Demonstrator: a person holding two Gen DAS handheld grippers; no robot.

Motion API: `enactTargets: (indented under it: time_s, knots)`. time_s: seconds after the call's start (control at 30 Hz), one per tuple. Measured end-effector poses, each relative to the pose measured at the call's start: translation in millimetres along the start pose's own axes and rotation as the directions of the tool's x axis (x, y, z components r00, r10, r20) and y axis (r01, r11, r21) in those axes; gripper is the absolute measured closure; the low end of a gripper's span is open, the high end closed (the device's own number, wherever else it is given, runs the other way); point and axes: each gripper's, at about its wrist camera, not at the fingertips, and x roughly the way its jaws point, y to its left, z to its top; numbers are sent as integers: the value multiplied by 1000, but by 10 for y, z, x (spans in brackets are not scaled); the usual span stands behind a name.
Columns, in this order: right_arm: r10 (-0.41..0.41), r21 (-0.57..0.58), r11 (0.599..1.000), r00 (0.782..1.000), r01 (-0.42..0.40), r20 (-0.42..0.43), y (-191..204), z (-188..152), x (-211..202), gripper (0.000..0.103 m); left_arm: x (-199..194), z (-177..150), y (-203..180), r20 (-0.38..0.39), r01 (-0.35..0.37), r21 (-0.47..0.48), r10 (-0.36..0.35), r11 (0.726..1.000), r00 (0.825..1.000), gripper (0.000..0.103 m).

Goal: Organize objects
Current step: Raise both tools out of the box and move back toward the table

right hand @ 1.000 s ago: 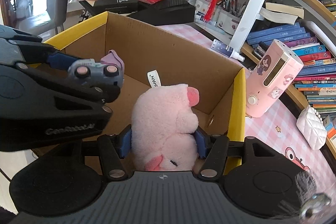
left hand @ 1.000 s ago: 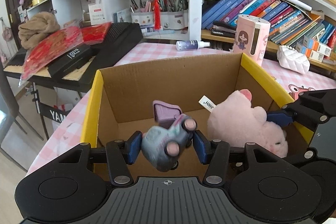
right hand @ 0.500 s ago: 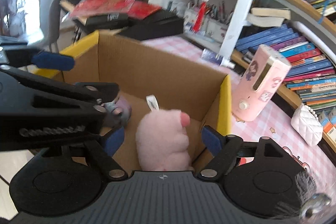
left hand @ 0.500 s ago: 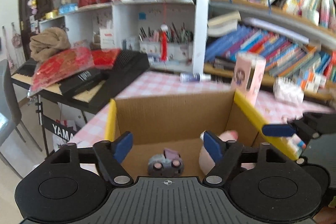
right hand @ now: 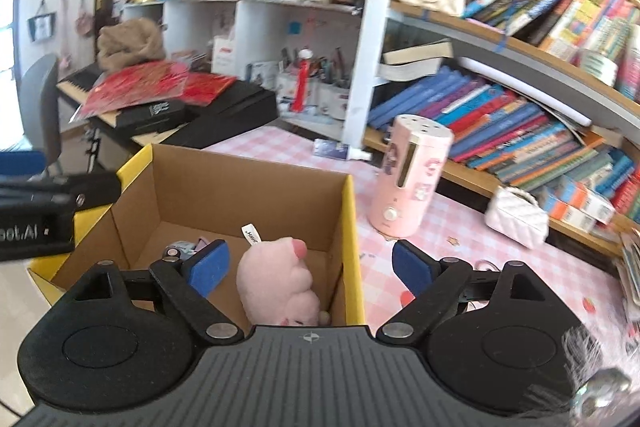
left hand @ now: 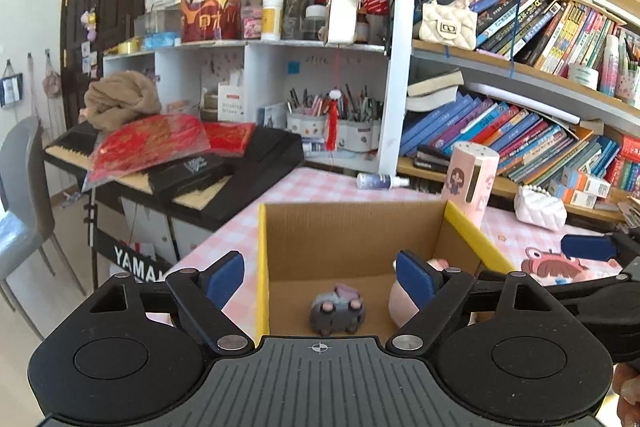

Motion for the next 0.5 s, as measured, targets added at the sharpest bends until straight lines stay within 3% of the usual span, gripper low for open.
enactTargets:
  time_s: [0.2, 0.5]
  knots:
    - [-28, -16, 999, 999, 28, -40, 98, -157, -165, 13, -142, -162, 41, -24, 2, 15, -1, 1000, 1000, 18]
    - [-41, 25, 999, 991, 44, -125, 270, -481, -420, 13, -346, -469, 102, -119, -1, 18, 3, 1000, 993, 14]
